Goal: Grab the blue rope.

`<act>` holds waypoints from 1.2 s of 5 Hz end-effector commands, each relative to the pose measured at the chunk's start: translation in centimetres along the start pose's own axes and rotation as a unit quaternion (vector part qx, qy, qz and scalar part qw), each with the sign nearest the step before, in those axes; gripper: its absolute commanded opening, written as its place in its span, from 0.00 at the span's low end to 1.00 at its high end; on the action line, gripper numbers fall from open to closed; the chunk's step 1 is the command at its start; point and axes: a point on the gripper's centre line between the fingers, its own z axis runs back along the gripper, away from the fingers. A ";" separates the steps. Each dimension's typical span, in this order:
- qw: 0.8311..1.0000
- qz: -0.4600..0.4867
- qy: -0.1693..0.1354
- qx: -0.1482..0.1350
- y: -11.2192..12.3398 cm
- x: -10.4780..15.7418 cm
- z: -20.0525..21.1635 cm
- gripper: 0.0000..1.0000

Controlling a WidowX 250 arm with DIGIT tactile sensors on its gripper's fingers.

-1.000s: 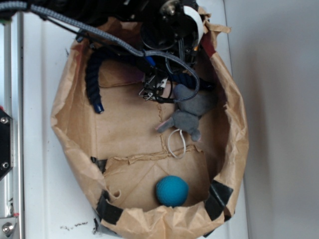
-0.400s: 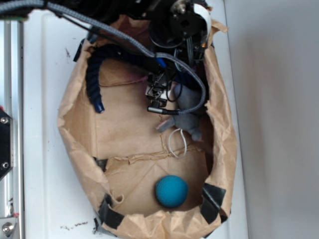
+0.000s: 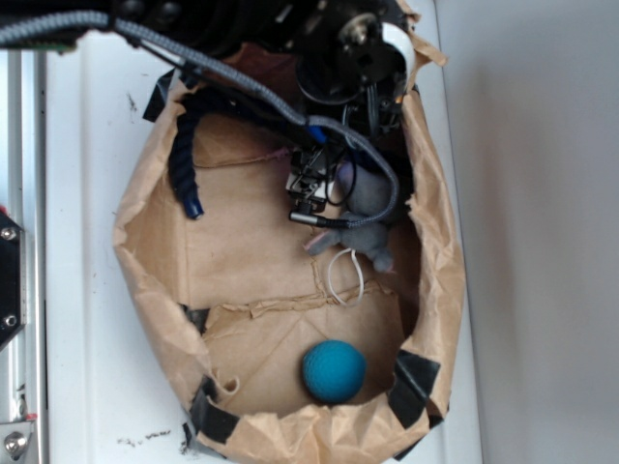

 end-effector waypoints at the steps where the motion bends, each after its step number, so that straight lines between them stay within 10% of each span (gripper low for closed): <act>1: 1.000 -0.006 -0.008 0.015 -0.7 1.6 -0.4 0.00; 4: 1.000 0.004 -0.015 0.007 -0.5 2.1 0.4 0.00; 6: 0.997 0.014 -0.051 -0.047 -2.0 -1.0 8.6 0.00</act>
